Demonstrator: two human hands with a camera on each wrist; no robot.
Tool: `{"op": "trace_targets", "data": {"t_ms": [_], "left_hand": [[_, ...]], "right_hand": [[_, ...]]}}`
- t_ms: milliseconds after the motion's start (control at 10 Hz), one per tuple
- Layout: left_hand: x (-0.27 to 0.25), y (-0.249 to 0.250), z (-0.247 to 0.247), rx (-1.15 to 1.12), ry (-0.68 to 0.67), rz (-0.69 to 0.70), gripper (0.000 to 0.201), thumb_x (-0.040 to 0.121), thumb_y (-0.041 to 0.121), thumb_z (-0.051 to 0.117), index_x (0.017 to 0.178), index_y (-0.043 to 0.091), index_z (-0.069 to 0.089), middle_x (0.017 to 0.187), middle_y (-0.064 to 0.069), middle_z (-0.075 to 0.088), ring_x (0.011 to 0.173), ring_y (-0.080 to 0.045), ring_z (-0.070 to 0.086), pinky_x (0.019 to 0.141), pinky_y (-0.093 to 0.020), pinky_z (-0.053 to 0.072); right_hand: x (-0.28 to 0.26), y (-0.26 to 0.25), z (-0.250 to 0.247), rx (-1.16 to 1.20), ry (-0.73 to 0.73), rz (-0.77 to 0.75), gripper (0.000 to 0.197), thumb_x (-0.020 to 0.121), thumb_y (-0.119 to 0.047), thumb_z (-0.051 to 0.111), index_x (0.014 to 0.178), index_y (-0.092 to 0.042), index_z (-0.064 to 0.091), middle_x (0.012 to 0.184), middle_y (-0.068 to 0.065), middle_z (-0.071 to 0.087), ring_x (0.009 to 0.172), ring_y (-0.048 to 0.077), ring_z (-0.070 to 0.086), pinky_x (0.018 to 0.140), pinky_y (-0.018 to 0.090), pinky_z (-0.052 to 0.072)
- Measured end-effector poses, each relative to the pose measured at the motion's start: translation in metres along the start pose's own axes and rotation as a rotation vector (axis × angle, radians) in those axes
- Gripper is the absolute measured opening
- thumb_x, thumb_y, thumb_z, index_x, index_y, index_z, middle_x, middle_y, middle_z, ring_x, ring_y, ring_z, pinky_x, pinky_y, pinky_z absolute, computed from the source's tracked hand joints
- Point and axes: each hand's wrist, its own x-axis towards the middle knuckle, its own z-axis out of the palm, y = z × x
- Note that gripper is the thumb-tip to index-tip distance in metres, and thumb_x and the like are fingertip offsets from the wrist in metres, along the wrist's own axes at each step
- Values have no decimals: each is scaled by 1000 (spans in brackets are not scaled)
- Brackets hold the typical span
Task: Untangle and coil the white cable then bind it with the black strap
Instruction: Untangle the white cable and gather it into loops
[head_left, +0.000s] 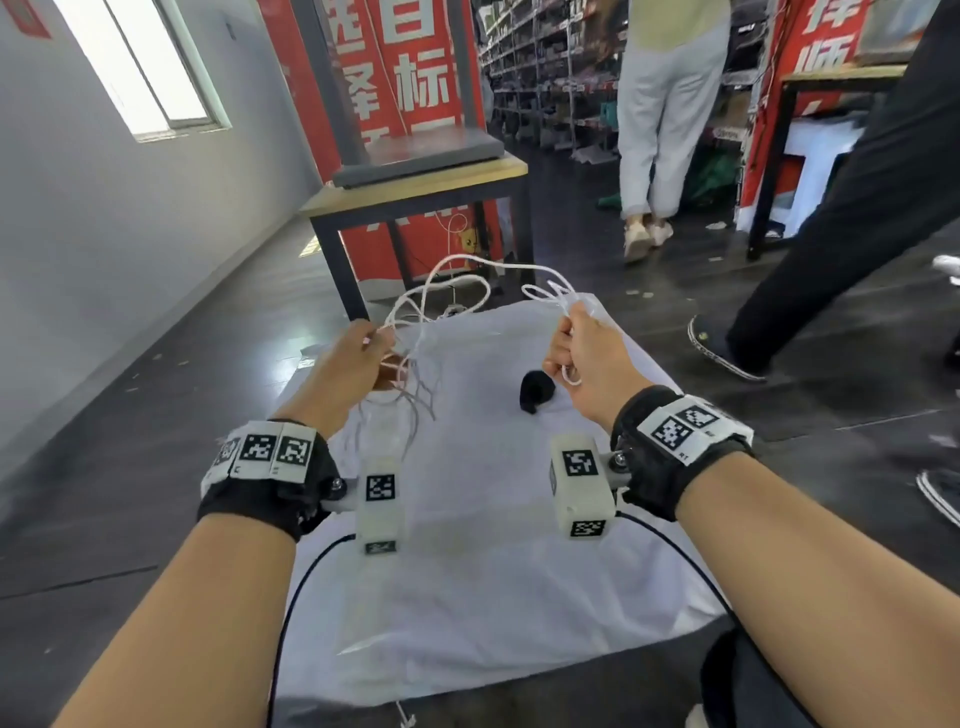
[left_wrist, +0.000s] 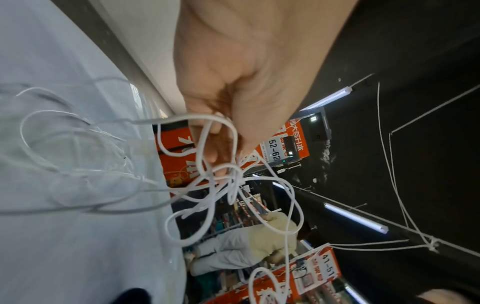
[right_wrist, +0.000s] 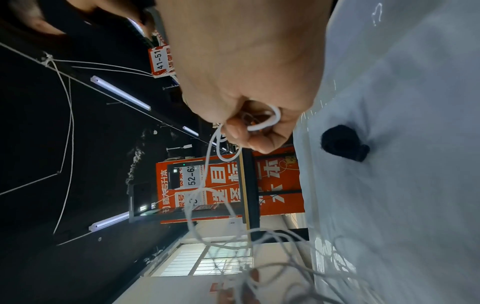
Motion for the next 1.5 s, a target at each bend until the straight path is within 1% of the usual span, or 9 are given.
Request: {"op": "trace_targets", "data": {"t_ms": [200,300,400,700,800,900,1100,1300,1500], "left_hand": [[3,35,-12,-249,176,20,25,100,22,39,80,16,53,80,-9,68,61,-14,62,55,-19,50],[-4,7,-29,-378,366,-129,18,98,10,43,83,9,53,71,-9,60,47,-14,60,42,-16,46],[-28,-40,-33,-449,278,-369,26,101,6,34,77,10,44,80,-4,52,42,-4,60,42,-13,48],[-36,-69,-17,66,252,-543,45,97,7,44,137,-11,38,141,-29,41,129,-41,42,91,-26,46],[-28,-58,-17,442,305,-491,55,92,12,48,141,-6,32,146,-27,32,133,-43,34,110,-47,32],[-34,-27,-6,476,210,-152,54,94,7,47,145,2,29,150,-18,28,134,-35,33,110,-46,31],[-42,42,28,242,-152,154,52,94,52,40,134,19,44,140,-10,48,128,-29,45,107,-51,37],[-34,71,29,-401,-306,10,87,85,78,19,135,15,52,137,-2,55,128,-15,49,113,-34,27],[-33,45,22,1,-414,62,35,90,51,53,109,26,69,119,10,65,118,-6,52,109,-31,31]], "right_hand": [[-6,-15,-6,42,77,-12,40,102,-28,33,64,-17,35,35,-9,29,29,8,23,44,23,24],[-6,-21,-15,58,167,-45,39,103,-30,31,66,-16,36,34,-10,30,28,8,24,39,21,26],[-9,-23,-24,89,204,-71,41,103,-30,31,65,-16,34,33,-9,29,28,7,22,37,19,24],[-25,-11,-8,-115,-2,-63,39,101,-27,34,63,-17,30,45,-4,26,35,9,23,43,22,25],[-32,-16,-3,-194,-39,-90,39,103,-26,30,65,-16,33,53,-2,27,38,9,24,47,23,28],[-38,-21,3,-264,-127,-106,40,103,-27,30,64,-17,31,51,-3,25,40,10,23,50,23,30],[-56,-45,22,-321,-390,-121,40,104,-29,31,66,-17,36,50,-3,24,39,9,24,48,22,29],[-63,-54,16,-517,-510,-136,39,104,-28,33,67,-14,37,52,-2,26,41,10,24,47,21,29],[-55,-29,4,-720,-581,-56,39,103,-32,34,71,-13,41,56,-2,29,42,9,28,43,17,31]]}}
